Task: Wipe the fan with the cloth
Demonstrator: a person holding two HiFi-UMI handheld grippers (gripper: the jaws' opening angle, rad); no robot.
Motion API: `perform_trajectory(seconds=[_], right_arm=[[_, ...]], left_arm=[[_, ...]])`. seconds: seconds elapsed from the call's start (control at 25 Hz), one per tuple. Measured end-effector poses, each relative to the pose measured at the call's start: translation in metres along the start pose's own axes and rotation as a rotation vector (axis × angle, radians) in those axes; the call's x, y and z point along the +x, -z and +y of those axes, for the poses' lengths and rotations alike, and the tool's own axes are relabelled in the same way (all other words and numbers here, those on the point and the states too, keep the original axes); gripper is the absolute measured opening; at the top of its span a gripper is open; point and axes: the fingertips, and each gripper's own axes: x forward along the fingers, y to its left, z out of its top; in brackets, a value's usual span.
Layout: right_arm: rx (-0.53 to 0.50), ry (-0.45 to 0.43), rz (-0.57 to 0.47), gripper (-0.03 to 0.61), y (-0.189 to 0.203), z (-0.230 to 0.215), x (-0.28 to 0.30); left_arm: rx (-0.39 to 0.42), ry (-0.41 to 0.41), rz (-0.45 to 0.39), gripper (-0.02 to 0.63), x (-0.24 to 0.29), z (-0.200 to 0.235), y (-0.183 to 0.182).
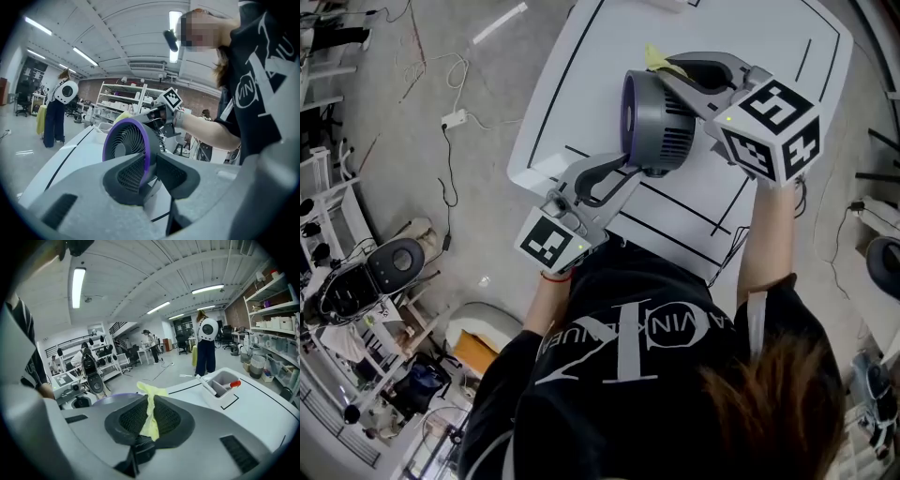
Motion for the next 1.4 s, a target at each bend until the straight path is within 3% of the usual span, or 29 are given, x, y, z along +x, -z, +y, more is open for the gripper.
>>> perform_trajectory(seconds=[0.2,0.36,0.56,1.4], right_arm=[[-0.017,-0.013,0.02,0.031,-0.007,0.01,0.006],[-0.069,0.047,0.034,0.031,-0.012,0.011,0.009],[-0.116,0.133,0.02,0.029,-0.001,0.024,-0.014],[-0.21,0.254,0.024,0.031,0.013,0.046,-0.034]], left_arm=[[0.001,-0.007,-0.013,0.094,-0.006,0.014,-0.004],[0.002,-0.021,0.004,0.094,-0.006,0.025,-0.004],[0.02,-0.036,0.017,0.092,-0.003,0.004,0.003],[0.043,-0.104,0.018,0.091,-0.002,0.004,0.005]])
